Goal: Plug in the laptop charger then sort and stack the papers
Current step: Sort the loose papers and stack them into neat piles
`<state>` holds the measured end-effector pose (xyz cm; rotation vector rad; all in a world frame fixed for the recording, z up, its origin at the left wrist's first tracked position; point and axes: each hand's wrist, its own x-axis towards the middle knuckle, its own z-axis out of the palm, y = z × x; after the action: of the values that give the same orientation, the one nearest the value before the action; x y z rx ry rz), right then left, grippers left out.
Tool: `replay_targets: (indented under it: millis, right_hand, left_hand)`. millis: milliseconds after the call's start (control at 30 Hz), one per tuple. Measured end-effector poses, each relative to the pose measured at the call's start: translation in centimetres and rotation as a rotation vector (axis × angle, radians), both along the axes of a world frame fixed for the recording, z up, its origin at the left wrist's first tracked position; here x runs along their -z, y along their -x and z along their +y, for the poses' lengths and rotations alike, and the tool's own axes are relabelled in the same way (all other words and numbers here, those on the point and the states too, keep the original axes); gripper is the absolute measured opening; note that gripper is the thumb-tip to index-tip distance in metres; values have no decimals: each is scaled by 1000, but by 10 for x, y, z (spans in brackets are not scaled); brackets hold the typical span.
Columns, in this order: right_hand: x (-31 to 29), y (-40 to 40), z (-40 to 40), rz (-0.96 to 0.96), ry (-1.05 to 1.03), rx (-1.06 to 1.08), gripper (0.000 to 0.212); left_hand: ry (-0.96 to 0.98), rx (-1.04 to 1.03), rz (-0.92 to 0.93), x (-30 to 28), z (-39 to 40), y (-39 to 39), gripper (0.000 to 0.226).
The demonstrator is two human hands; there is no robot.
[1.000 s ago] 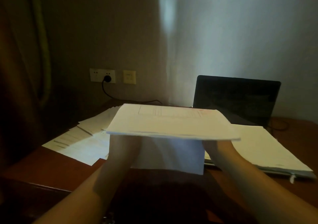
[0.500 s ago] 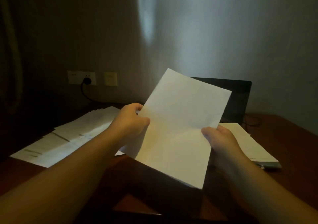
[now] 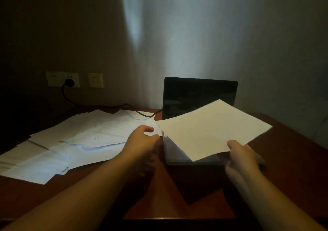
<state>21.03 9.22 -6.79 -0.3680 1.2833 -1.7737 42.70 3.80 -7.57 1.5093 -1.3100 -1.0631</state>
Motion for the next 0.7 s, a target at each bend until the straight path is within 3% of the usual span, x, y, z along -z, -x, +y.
replay_targets:
  millis: [167,233,467,700]
  right_hand:
    - [14,5,-8,-52,2,35,15]
    - [16,4,-10,-48,-20,39,15]
    - [22,-5,-20,8,-89,52,47]
    - [24,-14,-25,40,-104,-33,34]
  left_hand:
    - [82,55,-194,20,2,13,22]
    - [110,91,-276,23,3,16,24]
    - [161,183,-411,32,2,22,43]
    - [144,194,-440,40,0,25,48]
